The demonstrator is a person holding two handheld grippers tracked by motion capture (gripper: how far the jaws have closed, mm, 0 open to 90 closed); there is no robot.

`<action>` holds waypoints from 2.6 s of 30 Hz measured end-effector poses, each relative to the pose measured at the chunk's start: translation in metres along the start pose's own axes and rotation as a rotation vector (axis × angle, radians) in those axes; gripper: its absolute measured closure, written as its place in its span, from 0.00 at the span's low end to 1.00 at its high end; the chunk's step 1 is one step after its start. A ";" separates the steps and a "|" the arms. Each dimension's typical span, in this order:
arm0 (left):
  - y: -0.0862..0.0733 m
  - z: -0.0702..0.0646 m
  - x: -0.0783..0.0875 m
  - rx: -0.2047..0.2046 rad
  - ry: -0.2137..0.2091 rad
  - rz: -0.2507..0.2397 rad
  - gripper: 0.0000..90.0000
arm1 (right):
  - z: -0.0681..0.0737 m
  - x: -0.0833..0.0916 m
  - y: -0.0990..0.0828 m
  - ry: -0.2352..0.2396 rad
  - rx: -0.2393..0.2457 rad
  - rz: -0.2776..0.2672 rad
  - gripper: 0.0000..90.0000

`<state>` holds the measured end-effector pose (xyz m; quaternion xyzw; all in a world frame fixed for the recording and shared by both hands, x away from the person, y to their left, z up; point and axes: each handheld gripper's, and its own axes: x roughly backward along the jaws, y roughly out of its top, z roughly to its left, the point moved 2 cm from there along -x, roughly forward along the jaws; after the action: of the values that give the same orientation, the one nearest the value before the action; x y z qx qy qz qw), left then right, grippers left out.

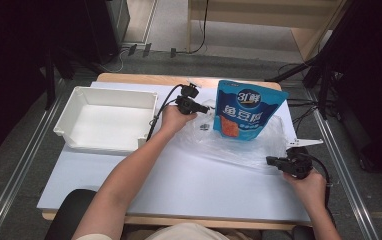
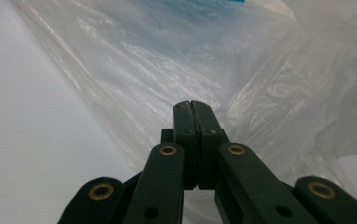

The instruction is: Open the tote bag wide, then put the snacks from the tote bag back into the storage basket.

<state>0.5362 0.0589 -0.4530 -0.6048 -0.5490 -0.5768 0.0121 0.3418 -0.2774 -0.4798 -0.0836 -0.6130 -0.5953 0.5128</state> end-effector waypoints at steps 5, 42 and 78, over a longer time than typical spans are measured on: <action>0.003 -0.009 0.012 -0.022 -0.028 -0.014 1.00 | 0.002 0.002 0.005 -0.008 -0.001 -0.013 1.00; -0.014 -0.044 0.068 -0.140 -0.163 -0.037 0.56 | 0.022 0.007 0.030 0.002 0.020 -0.062 0.58; 0.026 -0.071 0.059 -0.329 -0.218 -0.043 0.46 | 0.023 0.001 0.023 0.043 0.000 -0.028 0.56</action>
<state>0.4895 0.0407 -0.3709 -0.6458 -0.4582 -0.5898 -0.1587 0.3449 -0.2527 -0.4586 -0.0618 -0.6029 -0.6041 0.5175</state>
